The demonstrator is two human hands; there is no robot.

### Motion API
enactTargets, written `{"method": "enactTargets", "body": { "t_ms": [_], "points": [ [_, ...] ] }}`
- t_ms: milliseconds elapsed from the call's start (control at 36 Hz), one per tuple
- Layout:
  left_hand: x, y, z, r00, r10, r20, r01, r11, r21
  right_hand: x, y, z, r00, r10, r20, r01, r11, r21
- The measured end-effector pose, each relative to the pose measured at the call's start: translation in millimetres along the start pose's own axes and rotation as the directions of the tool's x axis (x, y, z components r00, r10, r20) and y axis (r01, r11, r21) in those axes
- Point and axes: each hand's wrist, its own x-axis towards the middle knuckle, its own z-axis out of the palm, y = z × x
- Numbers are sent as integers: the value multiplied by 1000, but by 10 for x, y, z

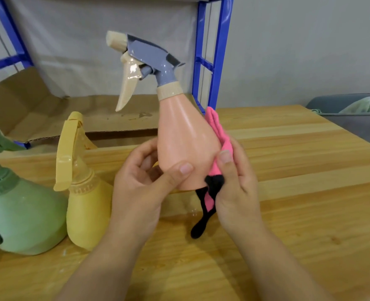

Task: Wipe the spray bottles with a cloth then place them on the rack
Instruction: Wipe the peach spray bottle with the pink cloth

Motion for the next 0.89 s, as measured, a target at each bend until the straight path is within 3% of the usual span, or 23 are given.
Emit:
{"method": "enactTargets", "body": {
  "t_ms": [83, 222, 389, 500, 583, 611, 667, 722, 750, 806, 889],
  "points": [
    [-13, 20, 21, 999, 16, 44, -16, 1000, -13, 34, -84, -45, 973, 225, 46, -228, 926, 301],
    [8, 27, 16, 997, -27, 74, 25, 999, 29, 48, -37, -55, 978, 200, 59, -208, 909, 362],
    [27, -24, -21, 1000, -13, 29, 13, 1000, -3, -9, 7, -16, 998, -16, -53, 20, 997, 79],
    [11, -19, 31, 996, -33, 83, 31, 999, 27, -36, 25, -9, 968, -247, -45, 224, 932, -285],
    [24, -12, 3, 998, -25, 54, 24, 1000, 14, -43, 58, -17, 962, -274, -18, 254, 914, -317],
    [26, -10, -7, 998, -20, 57, 20, 1000, 5, -30, 38, -10, 969, -245, -12, 233, 935, -269],
    [28, -17, -25, 997, -13, 72, 13, 1000, -5, -2, -25, -16, 995, -101, -15, 101, 995, -1],
    [18, -19, -21, 997, -26, 75, 28, 999, -38, 26, -82, -43, 991, 124, 44, -131, 941, 312],
    [12, -19, -14, 997, -35, 70, 39, 998, -51, 33, -88, -59, 982, 165, 92, -187, 907, 378],
    [5, -22, -7, 997, -32, 64, 32, 999, -8, 23, -68, -83, 980, 167, 113, -198, 904, 378],
    [15, -27, -4, 997, -29, 78, 19, 993, 116, 13, -96, -42, 995, 96, -12, -88, 949, 301]
  ]
}}
